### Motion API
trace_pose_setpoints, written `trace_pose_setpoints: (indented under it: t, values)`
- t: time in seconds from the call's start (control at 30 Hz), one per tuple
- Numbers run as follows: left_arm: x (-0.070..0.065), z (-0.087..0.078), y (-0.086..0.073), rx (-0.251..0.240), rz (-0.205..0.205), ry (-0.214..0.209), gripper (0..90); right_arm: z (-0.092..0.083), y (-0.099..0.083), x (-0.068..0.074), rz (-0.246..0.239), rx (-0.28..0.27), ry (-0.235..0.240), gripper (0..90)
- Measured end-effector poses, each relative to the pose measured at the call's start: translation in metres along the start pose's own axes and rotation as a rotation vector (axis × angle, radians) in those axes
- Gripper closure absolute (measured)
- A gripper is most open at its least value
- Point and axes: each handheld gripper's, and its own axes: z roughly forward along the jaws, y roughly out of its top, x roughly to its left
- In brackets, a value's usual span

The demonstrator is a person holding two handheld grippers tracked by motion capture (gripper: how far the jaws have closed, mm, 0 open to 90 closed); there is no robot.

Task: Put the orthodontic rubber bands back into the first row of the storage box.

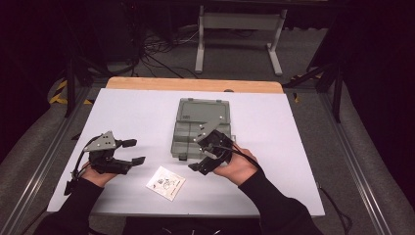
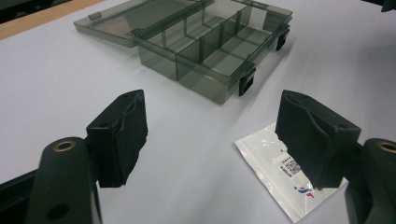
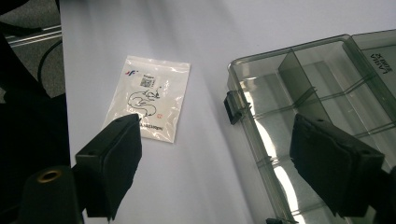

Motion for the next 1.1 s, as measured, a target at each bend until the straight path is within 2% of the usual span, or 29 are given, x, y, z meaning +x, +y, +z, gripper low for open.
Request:
trace_pose_setpoints:
  t: [0.3, 1.1]
  values:
    - [0.0, -0.001, 0.0, -0.003, -0.002, 0.002, 25.5, 0.01, 0.0, 0.005, -0.013, -0.007, 0.017, 20.2]
    - [0.0, -0.001, 0.0, -0.007, -0.001, 0.002, 25.5, 0.061, 0.001, 0.021, -0.04, 0.054, 0.096, 20.8]
